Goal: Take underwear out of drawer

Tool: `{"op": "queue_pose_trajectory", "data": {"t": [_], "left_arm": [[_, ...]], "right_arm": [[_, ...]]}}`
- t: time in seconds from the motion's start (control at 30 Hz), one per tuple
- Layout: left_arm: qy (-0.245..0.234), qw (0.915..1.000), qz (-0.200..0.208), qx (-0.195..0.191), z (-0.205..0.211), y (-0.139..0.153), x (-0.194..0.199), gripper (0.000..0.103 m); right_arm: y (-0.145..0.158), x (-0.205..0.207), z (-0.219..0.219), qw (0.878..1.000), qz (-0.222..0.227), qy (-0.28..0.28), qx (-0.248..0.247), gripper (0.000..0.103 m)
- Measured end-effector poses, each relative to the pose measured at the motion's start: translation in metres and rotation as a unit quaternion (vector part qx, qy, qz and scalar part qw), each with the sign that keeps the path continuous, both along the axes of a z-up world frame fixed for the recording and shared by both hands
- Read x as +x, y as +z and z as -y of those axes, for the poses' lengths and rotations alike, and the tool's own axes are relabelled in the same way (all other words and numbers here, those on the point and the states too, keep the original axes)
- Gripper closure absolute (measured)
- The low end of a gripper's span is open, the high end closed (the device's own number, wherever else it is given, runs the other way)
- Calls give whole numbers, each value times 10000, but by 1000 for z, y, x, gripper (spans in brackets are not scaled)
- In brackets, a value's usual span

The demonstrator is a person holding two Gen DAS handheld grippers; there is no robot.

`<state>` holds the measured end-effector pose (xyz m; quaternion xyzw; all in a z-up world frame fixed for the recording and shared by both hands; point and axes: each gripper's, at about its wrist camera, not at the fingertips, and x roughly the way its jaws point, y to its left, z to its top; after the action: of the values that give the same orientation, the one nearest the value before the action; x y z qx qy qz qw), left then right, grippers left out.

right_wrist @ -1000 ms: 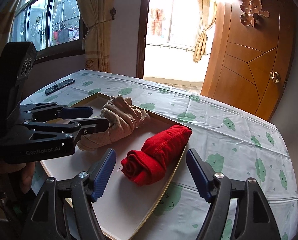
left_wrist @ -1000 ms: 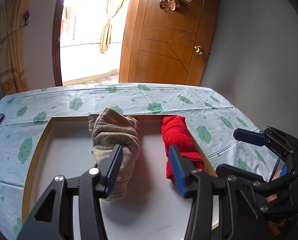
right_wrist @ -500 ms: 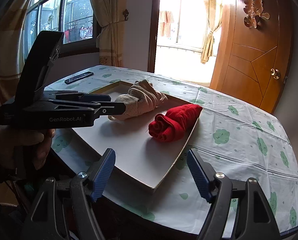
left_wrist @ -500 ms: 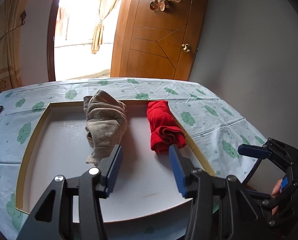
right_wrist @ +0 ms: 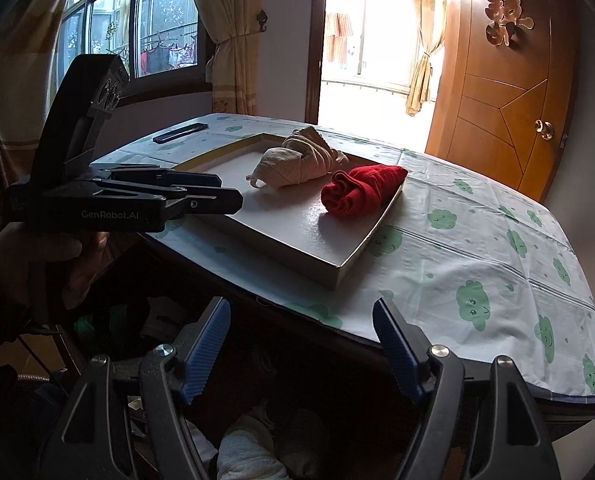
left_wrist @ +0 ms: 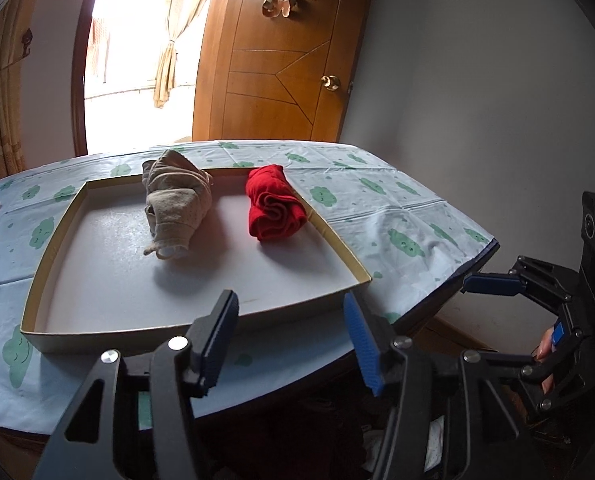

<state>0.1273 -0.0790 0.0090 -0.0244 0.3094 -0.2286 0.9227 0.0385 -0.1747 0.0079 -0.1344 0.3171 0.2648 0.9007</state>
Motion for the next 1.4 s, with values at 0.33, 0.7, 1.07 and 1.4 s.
{"op": "queue_pose_trajectory", "data": {"t": [0.33,0.7,1.07,1.4], "left_arm": [[-204,9988,-257,374,0,-33,-45,44],[-563,9844,-1056,1287,11,-95,-49,37],[-1111,9660,-1713,1589,29,-120,-34,37],[-1495,9485,-2184,1742,42,-140,-29,37]], "right_arm": [[-9,-42,16,9993,-146,58,-329,27],[-83,-54,-2,9865,-1133,450,-1096,27],[-117,-32,-14,9716,-1848,581,-1356,27],[-134,-18,-16,9582,-2400,655,-1409,40]]}}
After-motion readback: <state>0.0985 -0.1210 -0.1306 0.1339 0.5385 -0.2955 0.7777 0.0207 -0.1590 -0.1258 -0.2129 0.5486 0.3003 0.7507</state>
